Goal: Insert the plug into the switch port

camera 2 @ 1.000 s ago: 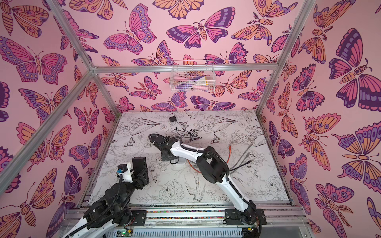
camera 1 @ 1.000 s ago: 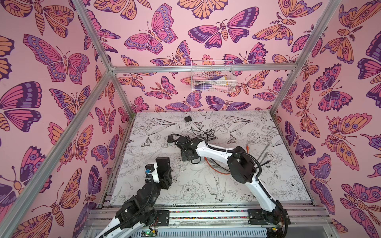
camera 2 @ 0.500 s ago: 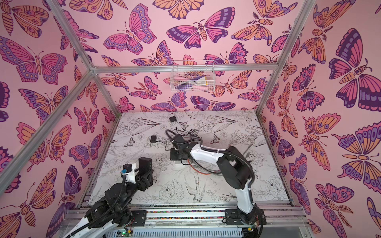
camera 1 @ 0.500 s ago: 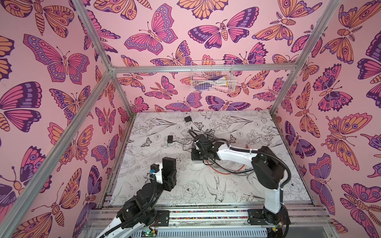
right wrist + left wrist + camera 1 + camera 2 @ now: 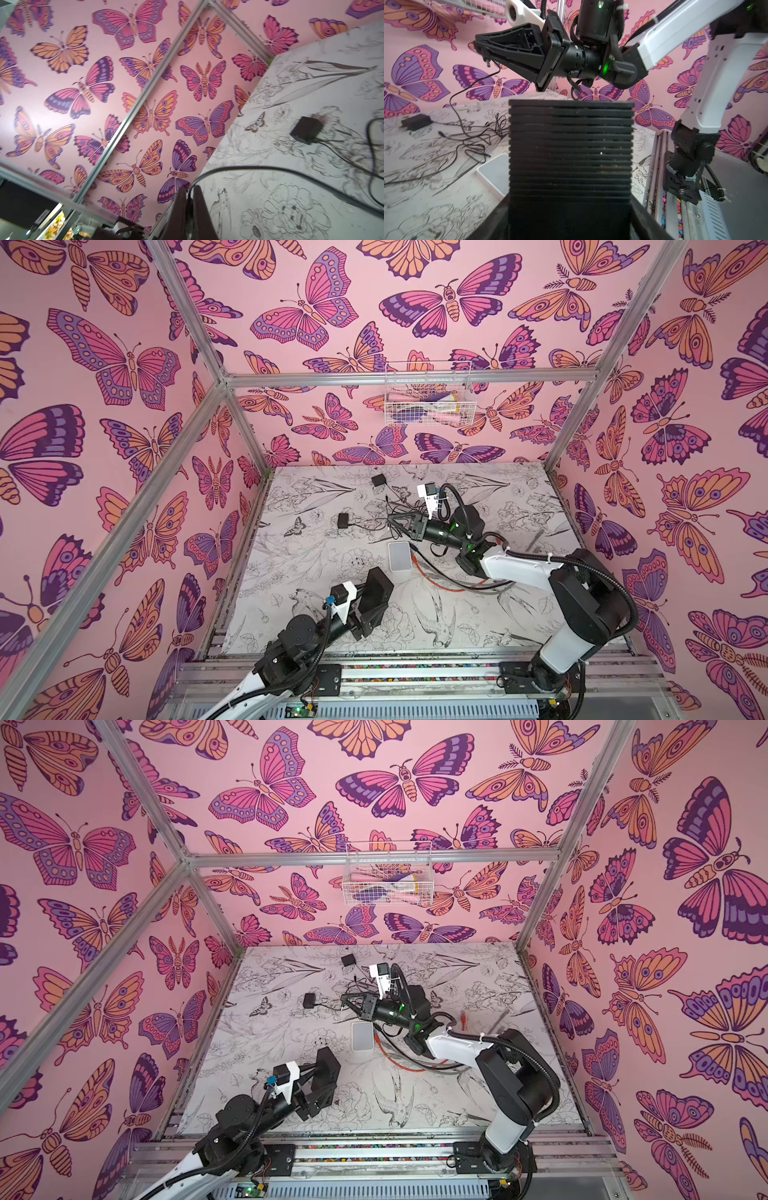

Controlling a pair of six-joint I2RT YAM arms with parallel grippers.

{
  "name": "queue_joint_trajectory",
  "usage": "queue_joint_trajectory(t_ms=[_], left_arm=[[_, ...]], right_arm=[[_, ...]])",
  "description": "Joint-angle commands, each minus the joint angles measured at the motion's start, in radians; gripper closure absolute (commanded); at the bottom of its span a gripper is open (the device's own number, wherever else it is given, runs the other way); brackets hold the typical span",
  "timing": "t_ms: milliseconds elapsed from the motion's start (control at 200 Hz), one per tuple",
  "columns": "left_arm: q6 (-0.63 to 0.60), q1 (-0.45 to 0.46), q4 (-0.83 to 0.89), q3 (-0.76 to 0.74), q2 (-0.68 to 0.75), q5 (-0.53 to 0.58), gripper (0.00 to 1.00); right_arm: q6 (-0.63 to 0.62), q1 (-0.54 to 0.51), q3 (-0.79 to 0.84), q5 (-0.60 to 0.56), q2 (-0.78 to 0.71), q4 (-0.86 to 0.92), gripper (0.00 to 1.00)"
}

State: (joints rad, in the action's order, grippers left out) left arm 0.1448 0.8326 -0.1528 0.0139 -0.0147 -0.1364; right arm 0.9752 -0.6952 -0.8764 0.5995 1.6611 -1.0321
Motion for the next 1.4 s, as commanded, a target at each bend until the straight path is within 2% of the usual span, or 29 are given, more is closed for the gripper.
queue_joint_trajectory(t_ms=[0, 331, 576, 887, 1392], left_arm=[[-0.021, 0.007, -0.189, -0.034, 0.013, -0.074, 1.00], [-0.014, 0.006, -0.279, -0.064, 0.012, -0.112, 1.00], [-0.008, 0.007, -0.310, -0.063, 0.008, -0.127, 1.00], [0.022, 0.007, -0.311, -0.062, -0.014, -0.129, 1.00], [0.041, 0.007, -0.310, -0.060, -0.025, -0.127, 1.00]], right_arm=[[0.012, -0.029, 0.016, 0.082, -0.055, -0.216, 1.00], [-0.191, -0.136, 0.146, 0.094, -0.251, -0.205, 1.00], [-0.413, -0.216, 0.156, 0.085, -0.380, 0.062, 1.00], [-0.502, -0.277, 0.107, 0.096, -0.366, 0.167, 1.00], [-0.541, -0.297, 0.086, 0.065, -0.364, 0.204, 1.00]])
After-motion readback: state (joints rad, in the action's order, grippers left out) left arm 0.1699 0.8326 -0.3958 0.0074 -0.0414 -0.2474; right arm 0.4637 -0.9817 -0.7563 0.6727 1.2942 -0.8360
